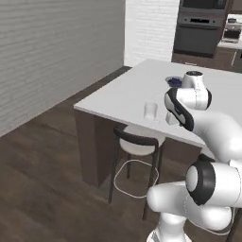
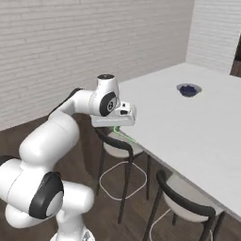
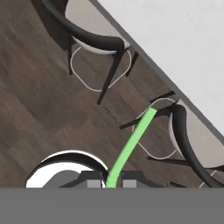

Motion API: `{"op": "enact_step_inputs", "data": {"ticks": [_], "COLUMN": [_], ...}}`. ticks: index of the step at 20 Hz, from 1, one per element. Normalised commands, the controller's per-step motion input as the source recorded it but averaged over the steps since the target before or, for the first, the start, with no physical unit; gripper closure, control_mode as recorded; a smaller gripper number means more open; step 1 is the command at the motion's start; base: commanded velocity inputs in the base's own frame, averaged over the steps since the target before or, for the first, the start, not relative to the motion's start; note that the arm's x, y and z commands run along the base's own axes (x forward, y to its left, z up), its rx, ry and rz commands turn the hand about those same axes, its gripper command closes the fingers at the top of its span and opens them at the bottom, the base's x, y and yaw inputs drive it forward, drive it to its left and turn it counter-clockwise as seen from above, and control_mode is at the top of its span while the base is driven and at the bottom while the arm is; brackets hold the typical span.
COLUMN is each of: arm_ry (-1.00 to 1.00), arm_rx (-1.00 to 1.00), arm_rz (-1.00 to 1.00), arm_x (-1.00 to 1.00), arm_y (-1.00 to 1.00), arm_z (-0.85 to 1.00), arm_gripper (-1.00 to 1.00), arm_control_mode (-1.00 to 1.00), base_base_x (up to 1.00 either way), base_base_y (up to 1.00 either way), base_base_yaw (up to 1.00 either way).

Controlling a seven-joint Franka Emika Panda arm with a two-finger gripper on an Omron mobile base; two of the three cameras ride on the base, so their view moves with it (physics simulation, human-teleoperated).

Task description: Take a straw from the drawer in front and place it inside the glass cup on the dining counter.

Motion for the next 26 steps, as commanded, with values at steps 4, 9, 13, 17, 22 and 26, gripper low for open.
{"op": "enact_step_inputs", "data": {"ticks": [4,9,13,17,22,26], "arm_ry": [0.00,0.00,0.00,0.00,0.00,0.00], "arm_rx": [0.00,0.00,0.00,0.00,0.00,0.00], "arm_rz": [0.00,0.00,0.00,0.00,0.00,0.00], "arm_x": [0.00,0.00,0.00,0.00,0.00,0.00], "arm_y": [0.00,0.00,0.00,0.00,0.00,0.00], "arm_z": [0.00,0.00,0.00,0.00,0.00,0.00], "arm_gripper": [1.00,1.00,1.00,1.00,1.00,1.00], "arm_control_mode": [1.00,1.00,1.00,1.00,1.00,1.00], "base_base_x": [0.47,0.48,0.44,0.34,0.52,0.79], "base_base_y": [0.68,0.70,0.67,0.51,0.39,0.31], "base_base_yaw": [-0.54,-0.53,-0.52,-0.50,-0.38,-0.21]}}
